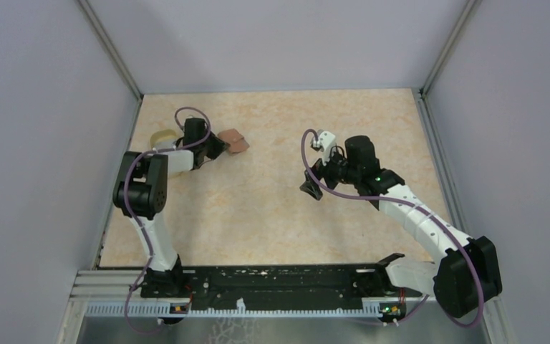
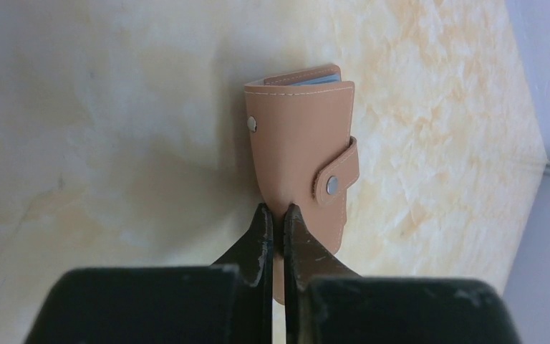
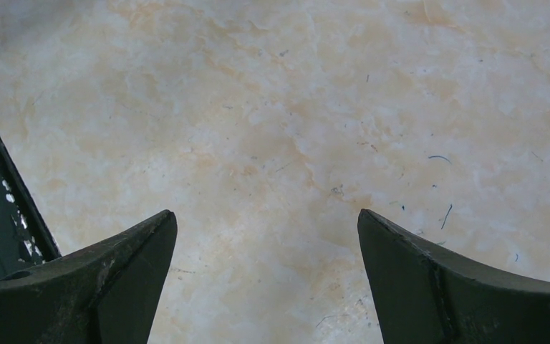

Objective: Put the credit cards into the card holder
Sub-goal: Move the card holder to the center of the board.

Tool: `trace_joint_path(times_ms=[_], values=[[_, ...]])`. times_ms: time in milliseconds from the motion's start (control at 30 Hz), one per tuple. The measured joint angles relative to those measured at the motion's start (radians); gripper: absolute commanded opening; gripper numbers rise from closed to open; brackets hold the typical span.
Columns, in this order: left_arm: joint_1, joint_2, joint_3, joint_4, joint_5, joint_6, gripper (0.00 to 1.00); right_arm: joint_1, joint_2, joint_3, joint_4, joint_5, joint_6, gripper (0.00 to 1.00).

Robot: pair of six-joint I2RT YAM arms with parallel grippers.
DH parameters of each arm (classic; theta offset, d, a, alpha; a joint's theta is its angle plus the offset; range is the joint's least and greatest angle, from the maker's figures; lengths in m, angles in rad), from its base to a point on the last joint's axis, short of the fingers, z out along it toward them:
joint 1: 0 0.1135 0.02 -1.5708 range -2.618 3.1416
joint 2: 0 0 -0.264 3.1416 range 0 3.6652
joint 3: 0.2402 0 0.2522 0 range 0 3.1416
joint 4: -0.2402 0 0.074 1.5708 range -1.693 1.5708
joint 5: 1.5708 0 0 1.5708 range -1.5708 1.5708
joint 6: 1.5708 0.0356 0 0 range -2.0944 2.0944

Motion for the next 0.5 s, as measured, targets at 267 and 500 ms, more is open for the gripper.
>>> trace_joint_path(times_ms=[267, 500], values=[[-0.098, -0.224, -0.357, 0.152, 0.125, -0.002, 0.0, 0.01, 0.029, 0.0, -0.047, -0.091, -0.112, 0.79], [-0.515, -0.478, -0.605, 0.196, -0.034, -0.13, 0.0, 0.11, 0.054, -0.039, -0.068, -0.148, -0.349, 0.69]])
